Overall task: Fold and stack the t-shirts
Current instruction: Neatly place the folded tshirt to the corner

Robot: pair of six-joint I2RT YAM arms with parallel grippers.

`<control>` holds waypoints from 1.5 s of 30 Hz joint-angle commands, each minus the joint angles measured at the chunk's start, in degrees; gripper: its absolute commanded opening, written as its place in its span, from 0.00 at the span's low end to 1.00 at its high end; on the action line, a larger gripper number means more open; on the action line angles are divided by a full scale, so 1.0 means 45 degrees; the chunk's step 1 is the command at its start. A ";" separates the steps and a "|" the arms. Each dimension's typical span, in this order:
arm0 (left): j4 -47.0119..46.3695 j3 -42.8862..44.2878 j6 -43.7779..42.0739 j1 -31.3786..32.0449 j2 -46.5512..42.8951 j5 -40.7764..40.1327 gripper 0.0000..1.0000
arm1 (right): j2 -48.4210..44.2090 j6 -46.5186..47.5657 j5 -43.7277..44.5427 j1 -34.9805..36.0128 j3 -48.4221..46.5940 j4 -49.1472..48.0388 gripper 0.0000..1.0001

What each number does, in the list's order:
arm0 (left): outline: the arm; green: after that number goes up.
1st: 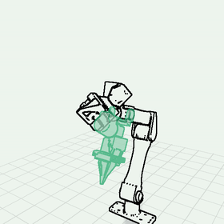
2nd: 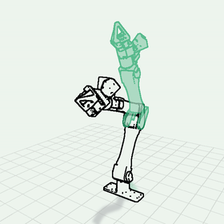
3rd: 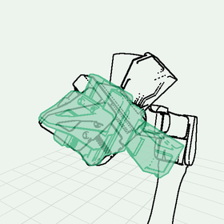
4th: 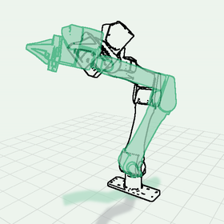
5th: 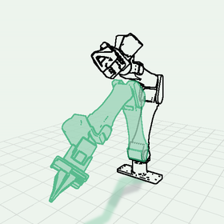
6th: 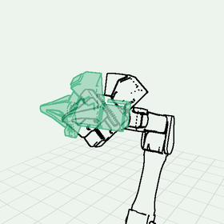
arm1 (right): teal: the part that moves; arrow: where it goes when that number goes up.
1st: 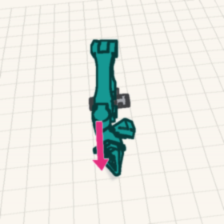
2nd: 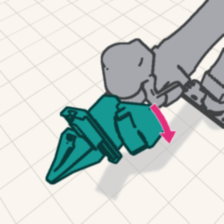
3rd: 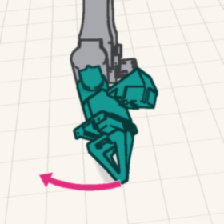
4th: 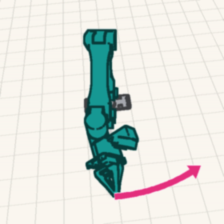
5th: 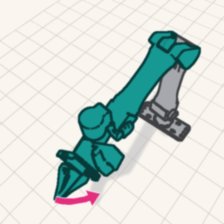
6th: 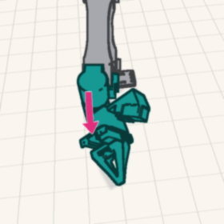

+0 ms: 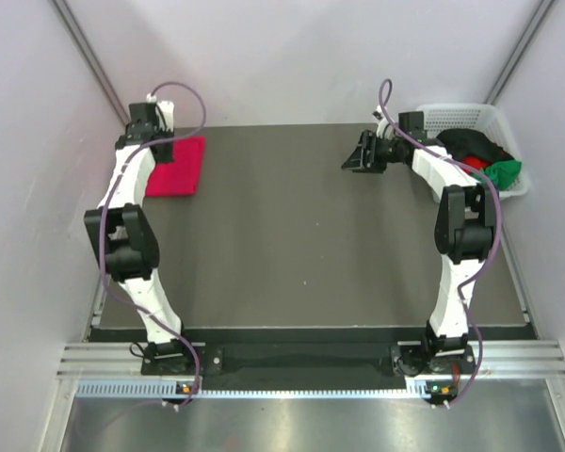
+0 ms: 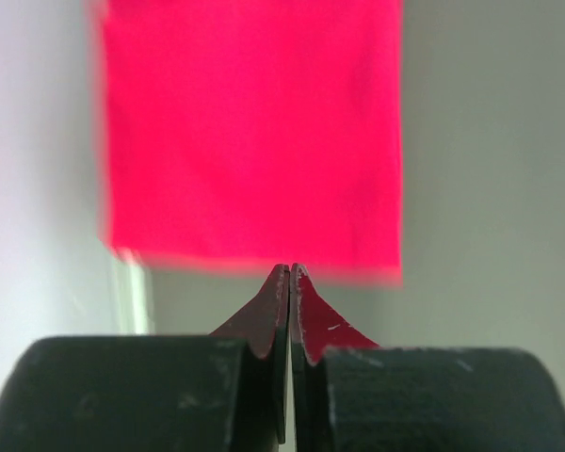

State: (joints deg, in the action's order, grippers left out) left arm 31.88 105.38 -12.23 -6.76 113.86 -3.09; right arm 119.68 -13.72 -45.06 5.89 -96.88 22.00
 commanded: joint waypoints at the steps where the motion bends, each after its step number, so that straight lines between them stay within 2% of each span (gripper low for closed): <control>1: 0.0963 -0.3042 0.0003 -0.0411 -0.1001 0.1623 0.00 | -0.0110 0.0060 -0.0261 -0.0059 -0.0131 -0.0475 0.59; 3: 0.0904 -0.4329 -0.0153 -0.0430 -0.1395 0.1898 0.00 | -0.0130 0.0099 -0.0241 -0.0098 -0.0073 -0.0435 0.59; 6: 0.0768 -0.5251 -0.0290 -0.0450 -0.1807 0.1820 0.00 | -0.0091 0.0118 -0.0183 -0.0137 -0.0034 -0.0416 0.59; 9: 0.0728 -0.5411 -0.0427 -0.0547 -0.1496 0.1839 0.00 | -0.0052 0.0079 -0.0163 -0.0079 0.0005 -0.0475 0.59; 22: 0.0514 -0.3830 -0.0271 -0.0899 0.1530 0.1645 0.00 | -0.0482 0.0586 0.0208 -0.0020 0.0435 -0.0240 0.59; 27: 0.0649 -0.2405 -0.0212 -0.0919 0.2663 0.1625 0.00 | -0.0462 0.0626 0.0325 -0.0020 0.0279 -0.0143 0.59; 33: 0.0709 -0.1174 -0.0271 -0.0880 0.3387 0.1547 0.00 | -0.0345 0.0645 0.0345 -0.0020 0.0084 -0.0162 0.59; 45: 0.0572 -0.0470 -0.0660 -0.0821 0.3641 0.1098 0.00 | 0.0006 0.0431 0.0228 -0.0020 -0.0092 -0.0221 0.59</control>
State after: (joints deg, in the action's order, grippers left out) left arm 34.63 101.58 -13.65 -10.55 127.85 3.11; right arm 119.68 -12.08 -43.53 5.58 -94.80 22.35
